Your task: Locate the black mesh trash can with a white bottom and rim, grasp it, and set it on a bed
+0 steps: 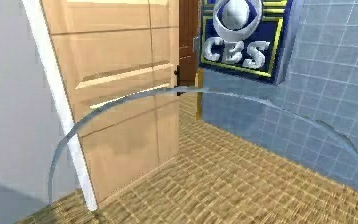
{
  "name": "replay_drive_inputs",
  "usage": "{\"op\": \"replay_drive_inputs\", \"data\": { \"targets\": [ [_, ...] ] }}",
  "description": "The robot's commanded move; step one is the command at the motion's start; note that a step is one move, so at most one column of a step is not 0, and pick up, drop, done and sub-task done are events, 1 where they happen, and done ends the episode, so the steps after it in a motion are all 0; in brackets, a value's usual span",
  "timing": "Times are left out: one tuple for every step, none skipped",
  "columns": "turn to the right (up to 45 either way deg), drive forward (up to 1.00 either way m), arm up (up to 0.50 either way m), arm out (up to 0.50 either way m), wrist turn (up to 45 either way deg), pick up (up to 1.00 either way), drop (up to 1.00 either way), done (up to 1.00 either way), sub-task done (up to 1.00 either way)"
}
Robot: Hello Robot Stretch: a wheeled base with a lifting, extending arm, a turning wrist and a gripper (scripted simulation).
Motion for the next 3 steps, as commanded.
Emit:
{"op": "replay_drive_inputs", "data": {
  "targets": [
    [21.0,0.00,0.00,0.00,0.0,0.00,0.00,0.00,0.00],
    [0.0,0.05,0.00,0.00,0.0,0.00,0.00,0.00,0.00],
    [30.0,0.00,0.00,0.00,0.0,0.00,0.00,0.00,0.00]
  ]
}}
